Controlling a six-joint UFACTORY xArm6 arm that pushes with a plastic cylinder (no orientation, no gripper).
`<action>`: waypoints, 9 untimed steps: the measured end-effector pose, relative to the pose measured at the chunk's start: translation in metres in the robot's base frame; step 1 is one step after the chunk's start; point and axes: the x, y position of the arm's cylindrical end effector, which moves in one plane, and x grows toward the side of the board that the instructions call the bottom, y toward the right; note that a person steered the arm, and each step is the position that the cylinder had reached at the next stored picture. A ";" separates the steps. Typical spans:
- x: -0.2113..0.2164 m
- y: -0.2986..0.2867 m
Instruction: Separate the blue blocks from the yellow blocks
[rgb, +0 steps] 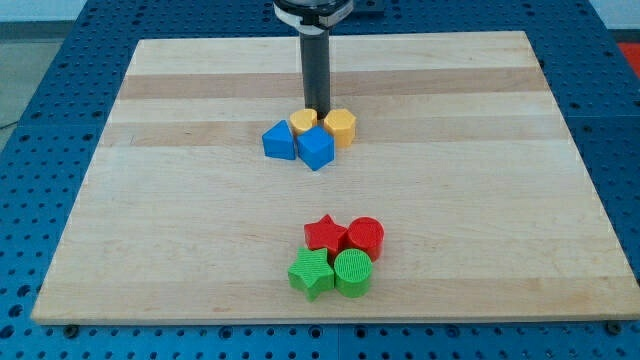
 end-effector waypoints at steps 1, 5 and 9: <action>0.000 0.000; 0.035 0.192; 0.089 0.104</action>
